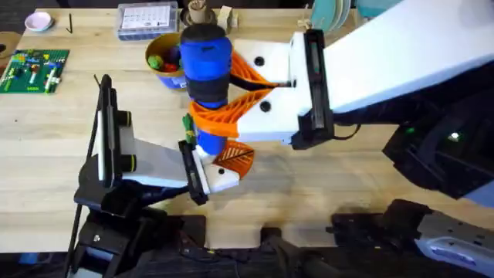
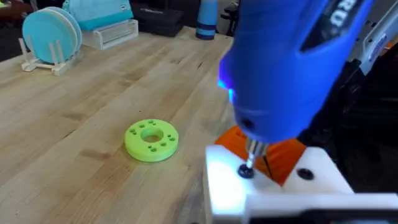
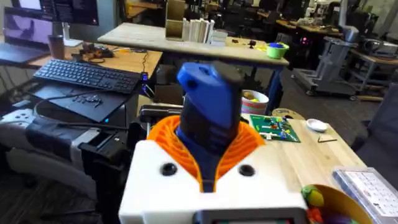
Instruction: Pick up the gripper from the table and insert it into the empty holder that is missing its gripper. Then pick up a screw, insert it into the mounting hole, and use the screwdriver to tighten it. Finally, clean up the table by picking up the vegetable and placing it into the bucket.
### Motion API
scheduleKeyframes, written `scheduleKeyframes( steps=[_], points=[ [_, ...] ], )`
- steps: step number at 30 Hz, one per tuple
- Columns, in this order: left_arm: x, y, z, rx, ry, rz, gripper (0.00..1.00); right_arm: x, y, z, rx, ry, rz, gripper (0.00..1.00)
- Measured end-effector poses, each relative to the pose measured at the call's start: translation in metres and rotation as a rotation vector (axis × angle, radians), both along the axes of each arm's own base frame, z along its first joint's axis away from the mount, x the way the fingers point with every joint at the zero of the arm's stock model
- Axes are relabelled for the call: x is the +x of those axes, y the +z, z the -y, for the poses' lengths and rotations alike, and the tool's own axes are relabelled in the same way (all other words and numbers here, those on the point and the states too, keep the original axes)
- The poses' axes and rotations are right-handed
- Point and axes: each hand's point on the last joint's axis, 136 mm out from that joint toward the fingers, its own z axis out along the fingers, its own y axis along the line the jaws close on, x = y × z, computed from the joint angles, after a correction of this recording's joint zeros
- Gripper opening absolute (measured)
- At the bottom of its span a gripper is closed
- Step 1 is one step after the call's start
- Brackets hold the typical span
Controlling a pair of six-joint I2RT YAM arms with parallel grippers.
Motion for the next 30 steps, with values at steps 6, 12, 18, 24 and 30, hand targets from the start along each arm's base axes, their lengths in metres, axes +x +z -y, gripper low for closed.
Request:
scheduleKeyframes(
  steps=[6,12,18,24,30],
  points=[
    [0.0000,0.0001,0.0000,0.000,0.000,0.000,0.004,0.0002,-0.0017,-0.0002,-0.006,0.000,-0.006,0.065],
    [0.0000,0.0002,0.0000,0.000,0.000,0.000,0.004,0.0012,-0.0027,-0.0005,-0.009,-0.004,-0.009,0.065],
    [0.0000,0.0001,0.0000,0.000,0.000,0.000,0.004,0.0048,-0.0065,-0.0027,-0.017,-0.014,-0.012,0.065],
    [-0.0006,0.0001,0.0005,0.000,-0.003,0.001,0.004,0.0060,-0.0067,-0.0028,-0.017,-0.019,-0.014,0.063],
    [-0.0008,0.0001,0.0005,0.000,-0.005,0.001,0.004,0.0062,-0.0066,-0.0028,-0.017,-0.021,-0.014,0.060]
  ],
)
